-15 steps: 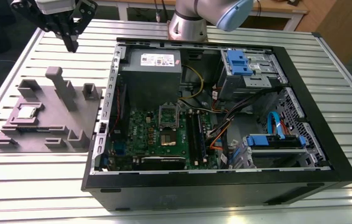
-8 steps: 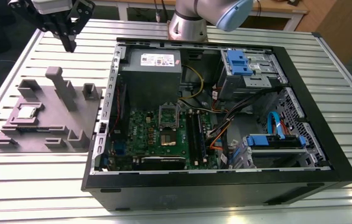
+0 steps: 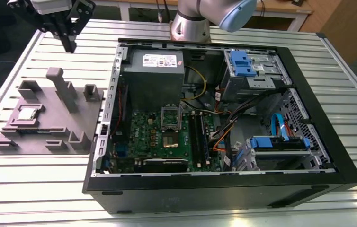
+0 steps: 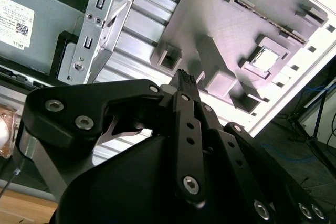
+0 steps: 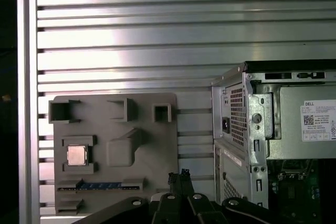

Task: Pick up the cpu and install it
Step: 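Reach for the cpu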

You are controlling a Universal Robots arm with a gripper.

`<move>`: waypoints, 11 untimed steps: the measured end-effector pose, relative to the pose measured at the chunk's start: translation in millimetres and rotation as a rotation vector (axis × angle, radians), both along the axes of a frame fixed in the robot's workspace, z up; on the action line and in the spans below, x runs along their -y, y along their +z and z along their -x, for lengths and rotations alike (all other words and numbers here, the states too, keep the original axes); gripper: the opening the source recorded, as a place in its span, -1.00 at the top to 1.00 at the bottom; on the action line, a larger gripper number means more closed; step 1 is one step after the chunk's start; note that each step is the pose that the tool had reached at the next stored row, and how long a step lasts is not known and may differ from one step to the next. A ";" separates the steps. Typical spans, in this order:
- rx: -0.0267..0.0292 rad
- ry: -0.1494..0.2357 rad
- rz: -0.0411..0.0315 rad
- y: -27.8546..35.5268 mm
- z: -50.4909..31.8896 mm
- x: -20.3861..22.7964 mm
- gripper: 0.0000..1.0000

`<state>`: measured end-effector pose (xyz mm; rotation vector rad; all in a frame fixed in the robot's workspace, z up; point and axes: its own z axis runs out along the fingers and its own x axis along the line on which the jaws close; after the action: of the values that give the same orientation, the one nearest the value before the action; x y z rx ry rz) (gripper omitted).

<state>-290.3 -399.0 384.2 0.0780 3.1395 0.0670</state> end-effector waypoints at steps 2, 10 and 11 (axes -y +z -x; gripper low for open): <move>0.0000 0.000 0.0000 0.0 1.6 0.0 0.80; 0.0000 0.000 0.0000 0.0 7.3 0.0 0.80; 0.0000 0.000 0.0000 0.0 8.0 0.0 0.80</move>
<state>-298.3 -399.0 384.1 0.0780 3.1395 0.0670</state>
